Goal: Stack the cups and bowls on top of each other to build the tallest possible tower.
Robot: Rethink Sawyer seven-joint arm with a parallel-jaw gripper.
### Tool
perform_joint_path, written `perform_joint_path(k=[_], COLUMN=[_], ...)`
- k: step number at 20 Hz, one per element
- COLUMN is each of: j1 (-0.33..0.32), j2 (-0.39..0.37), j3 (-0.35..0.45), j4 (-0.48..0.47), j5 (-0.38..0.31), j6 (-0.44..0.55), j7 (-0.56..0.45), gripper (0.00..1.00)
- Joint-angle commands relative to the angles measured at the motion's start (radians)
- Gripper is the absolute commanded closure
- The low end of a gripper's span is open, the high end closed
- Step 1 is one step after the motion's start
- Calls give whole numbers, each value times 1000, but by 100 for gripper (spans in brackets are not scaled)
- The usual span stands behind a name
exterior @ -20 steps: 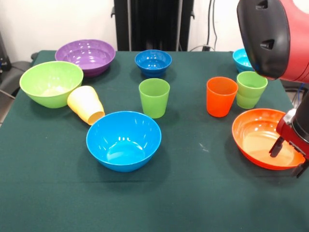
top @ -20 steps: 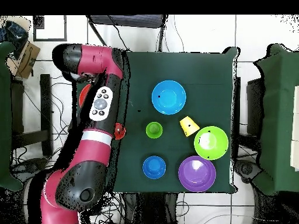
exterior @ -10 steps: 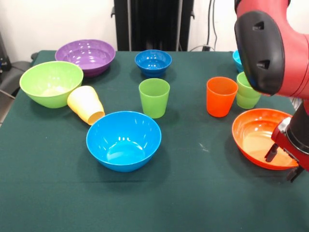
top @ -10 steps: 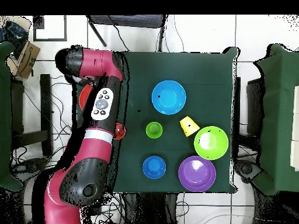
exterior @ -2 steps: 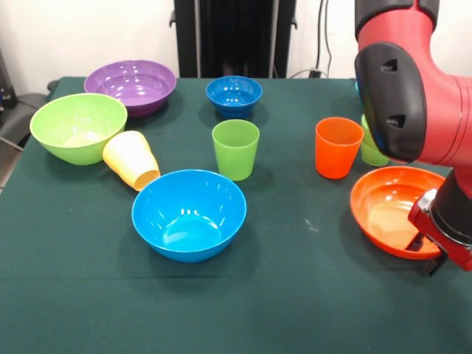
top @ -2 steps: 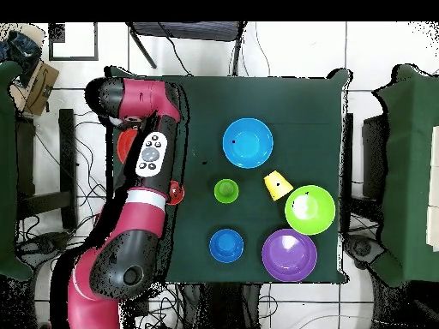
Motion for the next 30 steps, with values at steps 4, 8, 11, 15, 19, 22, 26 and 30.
perform_joint_path(k=[4,8,11,15,19,22,26,30], j1=[12,20,25,-4,-33,-32,-47,-86], j2=[25,-75,-172,-246,-279,-308,-304,-249], j3=[34,26,24,10,35,41,41,27], j4=[74,108,142,117,107,119,83,10], j5=[-101,-102,-110,-136,-161,-192,-219,-243], j6=[-93,22,124,255,332,364,384,336], j7=[91,55,7,-94,-156,-168,-164,-154], gripper=[100,100,100,100,100,100,100,100])
